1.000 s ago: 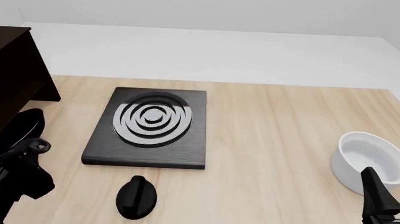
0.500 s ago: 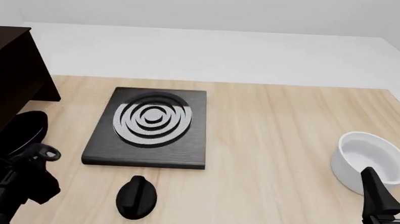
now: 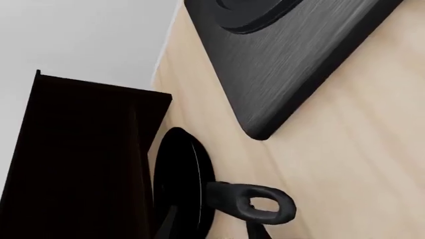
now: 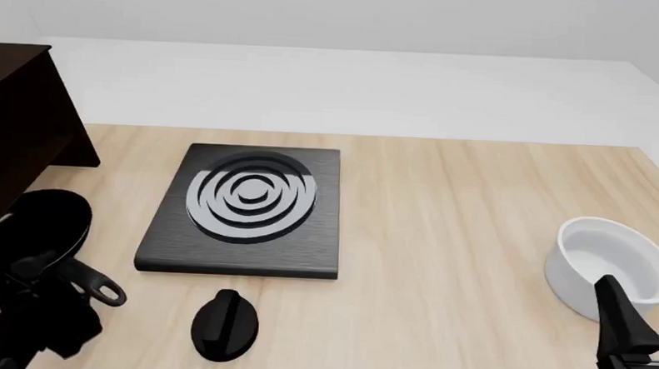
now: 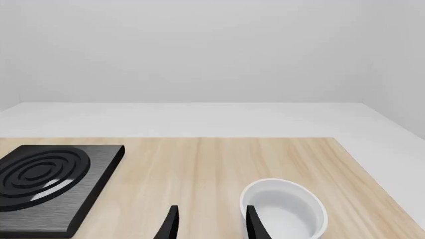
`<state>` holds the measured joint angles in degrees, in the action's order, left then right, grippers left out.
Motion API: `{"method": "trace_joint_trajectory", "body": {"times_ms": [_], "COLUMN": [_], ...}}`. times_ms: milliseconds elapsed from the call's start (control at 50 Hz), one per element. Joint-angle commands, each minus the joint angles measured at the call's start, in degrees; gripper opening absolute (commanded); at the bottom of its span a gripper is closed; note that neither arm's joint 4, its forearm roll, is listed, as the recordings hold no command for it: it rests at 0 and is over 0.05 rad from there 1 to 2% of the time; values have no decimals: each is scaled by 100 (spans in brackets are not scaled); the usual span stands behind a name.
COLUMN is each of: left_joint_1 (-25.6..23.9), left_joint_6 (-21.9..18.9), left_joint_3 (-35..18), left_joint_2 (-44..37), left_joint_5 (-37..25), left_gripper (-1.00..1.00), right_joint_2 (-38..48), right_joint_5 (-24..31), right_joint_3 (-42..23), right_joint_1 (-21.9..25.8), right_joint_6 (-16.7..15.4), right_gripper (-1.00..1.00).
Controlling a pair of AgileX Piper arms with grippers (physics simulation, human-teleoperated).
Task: Put the frying pan under the cabinet shelf.
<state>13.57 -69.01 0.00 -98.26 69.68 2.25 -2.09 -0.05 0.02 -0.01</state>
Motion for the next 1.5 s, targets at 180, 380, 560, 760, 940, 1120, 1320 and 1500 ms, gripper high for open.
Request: {"method": "trace_joint_trajectory", "body": {"times_ms": [180, 380, 560, 760, 940, 1120, 1320, 1500], "left_joint_1": [-165, -348, -509, -695, -866, -1103, -1256, -1623], "left_joint_6": [-233, -317, -334, -280, -213, -57, -2, 270], "left_joint_3": [0, 0, 0, 0, 0, 0, 0, -1], "left_joint_2": [-396, 948, 3355, 6599, 7853, 8333, 8182, 7936], "left_joint_5": [-7, -1312, -3751, -7231, -8511, -8884, -8575, -8207], "left_gripper": [100, 100, 100, 100, 100, 100, 100, 100], "right_joint_2": [2, 1, 1, -1, 1, -1, 0, -2], "right_joint_5": [-1, -1, 0, 0, -1, 0, 0, 1], "right_joint_3": [0, 0, 0, 0, 0, 0, 0, 0], "right_joint_1": [1, 0, 1, 0, 0, 0, 0, -1], "right_joint_6": [2, 1, -1, 0, 0, 0, -1, 1], "right_gripper": [100, 100, 100, 100, 100, 100, 100, 100]}}
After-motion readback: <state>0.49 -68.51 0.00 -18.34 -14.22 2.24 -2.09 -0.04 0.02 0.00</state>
